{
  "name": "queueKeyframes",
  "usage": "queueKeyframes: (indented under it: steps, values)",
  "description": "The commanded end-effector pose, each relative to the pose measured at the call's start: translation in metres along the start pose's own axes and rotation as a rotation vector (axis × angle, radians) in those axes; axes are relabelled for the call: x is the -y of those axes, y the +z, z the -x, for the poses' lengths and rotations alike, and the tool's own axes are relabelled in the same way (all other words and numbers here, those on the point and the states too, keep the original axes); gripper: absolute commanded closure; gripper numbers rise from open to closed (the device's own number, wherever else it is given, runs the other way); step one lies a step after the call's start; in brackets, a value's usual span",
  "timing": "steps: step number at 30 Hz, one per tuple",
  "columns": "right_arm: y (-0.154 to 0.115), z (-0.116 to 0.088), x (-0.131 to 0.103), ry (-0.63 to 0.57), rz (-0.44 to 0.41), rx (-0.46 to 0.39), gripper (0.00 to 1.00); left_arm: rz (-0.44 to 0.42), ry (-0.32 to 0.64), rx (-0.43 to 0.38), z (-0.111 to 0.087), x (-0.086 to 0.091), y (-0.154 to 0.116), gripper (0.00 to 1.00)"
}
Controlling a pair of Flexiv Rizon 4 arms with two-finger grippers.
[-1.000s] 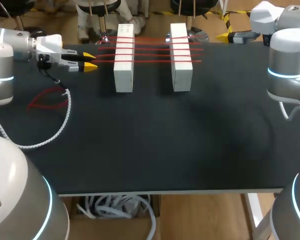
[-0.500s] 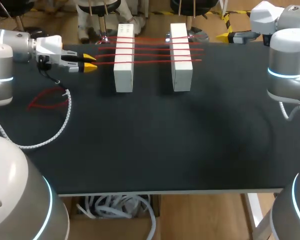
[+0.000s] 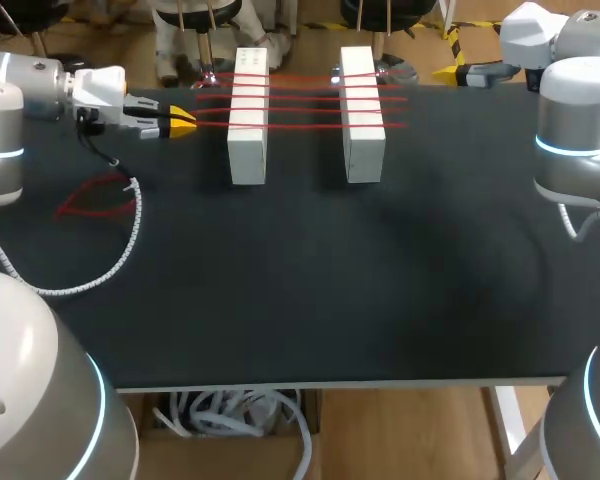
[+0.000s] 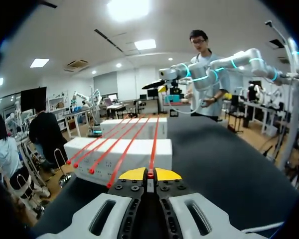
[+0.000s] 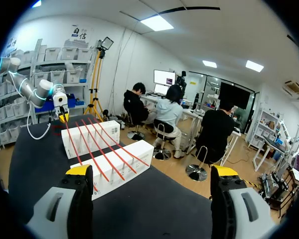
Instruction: Grab the tape and strap the tape.
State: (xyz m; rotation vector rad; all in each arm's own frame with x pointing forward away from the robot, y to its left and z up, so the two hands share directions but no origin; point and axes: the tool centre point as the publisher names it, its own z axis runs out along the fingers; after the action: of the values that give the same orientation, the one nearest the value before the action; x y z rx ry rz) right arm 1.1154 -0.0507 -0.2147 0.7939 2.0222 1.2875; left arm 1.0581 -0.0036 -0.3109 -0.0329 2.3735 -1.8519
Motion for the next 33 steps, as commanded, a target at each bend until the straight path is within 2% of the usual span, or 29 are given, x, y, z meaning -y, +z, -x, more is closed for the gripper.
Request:
queueKeyframes:
  steps: [1, 10, 17, 29, 32, 33]
  values:
    - [0.000, 0.000, 0.001, 0.000, 0.003, 0.000, 0.00, -0.053, 0.037, -0.027, 0.002, 0.007, 0.002, 1.00]
    - [0.000, 0.000, 0.001, 0.000, 0.003, 0.000, 0.00, -0.224, 0.086, -0.097, -0.004, 0.036, 0.023, 1.00]
    - [0.000, 0.000, 0.001, 0.000, 0.003, 0.000, 0.00, -0.329, 0.083, -0.088, -0.006, 0.053, 0.033, 1.00]
    - [0.000, 0.000, 0.001, 0.000, 0.003, 0.000, 0.00, -0.386, 0.099, -0.051, -0.010, 0.083, 0.039, 1.00]
    - [0.000, 0.000, 0.001, 0.000, 0.003, 0.000, 0.00, -0.371, 0.063, -0.092, -0.011, 0.087, 0.041, 1.00]
    - [0.000, 0.000, 0.001, 0.000, 0.003, 0.000, 0.00, -0.323, 0.030, -0.135, -0.010, 0.091, 0.041, 1.00]
